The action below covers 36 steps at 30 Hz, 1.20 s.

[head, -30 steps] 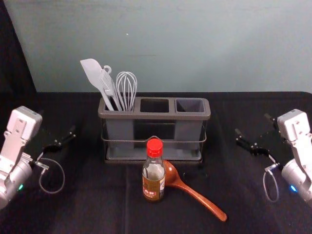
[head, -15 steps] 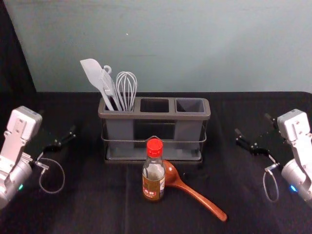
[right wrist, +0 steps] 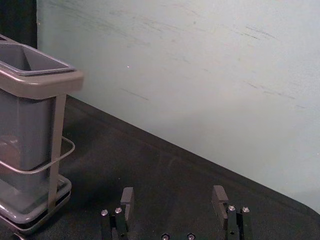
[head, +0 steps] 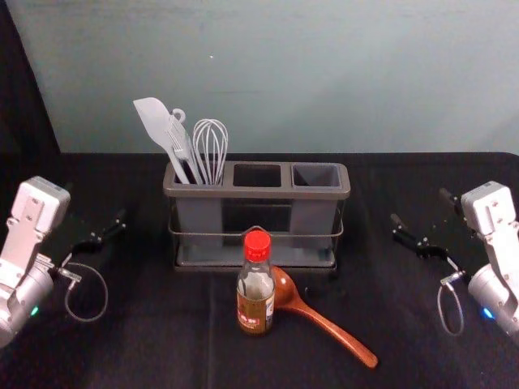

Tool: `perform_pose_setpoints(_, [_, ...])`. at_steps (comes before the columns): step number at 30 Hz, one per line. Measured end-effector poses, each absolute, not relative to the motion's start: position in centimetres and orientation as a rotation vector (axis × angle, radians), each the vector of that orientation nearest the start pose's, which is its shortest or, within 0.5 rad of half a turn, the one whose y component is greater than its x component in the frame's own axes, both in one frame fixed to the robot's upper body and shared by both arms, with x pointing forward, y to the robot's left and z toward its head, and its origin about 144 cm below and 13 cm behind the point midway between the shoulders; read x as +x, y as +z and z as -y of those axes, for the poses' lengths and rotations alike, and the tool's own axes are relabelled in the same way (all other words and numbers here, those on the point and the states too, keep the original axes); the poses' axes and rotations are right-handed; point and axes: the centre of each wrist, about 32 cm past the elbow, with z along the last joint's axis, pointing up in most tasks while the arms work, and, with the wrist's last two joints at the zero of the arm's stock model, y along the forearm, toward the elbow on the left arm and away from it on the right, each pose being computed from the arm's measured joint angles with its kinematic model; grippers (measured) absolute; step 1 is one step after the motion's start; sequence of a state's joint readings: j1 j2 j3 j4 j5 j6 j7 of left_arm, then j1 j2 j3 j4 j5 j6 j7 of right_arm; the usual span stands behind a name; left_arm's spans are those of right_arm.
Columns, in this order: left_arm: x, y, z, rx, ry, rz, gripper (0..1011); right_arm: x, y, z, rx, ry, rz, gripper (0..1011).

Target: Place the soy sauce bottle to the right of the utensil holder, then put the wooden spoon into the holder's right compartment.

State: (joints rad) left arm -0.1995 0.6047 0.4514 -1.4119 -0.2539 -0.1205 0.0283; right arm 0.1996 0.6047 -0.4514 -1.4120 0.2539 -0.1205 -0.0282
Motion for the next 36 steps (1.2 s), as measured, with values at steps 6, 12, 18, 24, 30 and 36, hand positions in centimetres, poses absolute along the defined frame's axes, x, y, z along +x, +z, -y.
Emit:
perform_pose_setpoints(6, [48.86, 113.98, -30.97, 0.304, 1.248, 0.285, 1011, 48.86, 113.98, 30.97, -0.304, -1.248, 0.285, 1002])
perform_pose_setpoints(12, [48.86, 113.98, -30.97, 0.304, 1.248, 0.285, 1011, 48.86, 113.98, 30.97, -0.304, -1.248, 0.285, 1002])
perform_pose_setpoints(18, [48.86, 113.98, -30.97, 0.304, 1.248, 0.285, 1011, 48.86, 113.98, 30.97, -0.304, -1.248, 0.285, 1002])
perform_pose_setpoints(24, [48.86, 113.98, -30.97, 0.304, 1.248, 0.285, 1011, 48.86, 113.98, 30.97, -0.304, -1.248, 0.285, 1002])
perform_pose_setpoints(30, [48.86, 113.98, -30.97, 0.304, 1.248, 0.285, 1012, 48.86, 113.98, 30.97, -0.304, -1.248, 0.285, 1002])
perform_pose_setpoints(36, [48.86, 113.98, -30.97, 0.304, 1.248, 0.285, 1012, 48.68, 114.17, 30.93, -0.306, -1.251, 0.3, 1002])
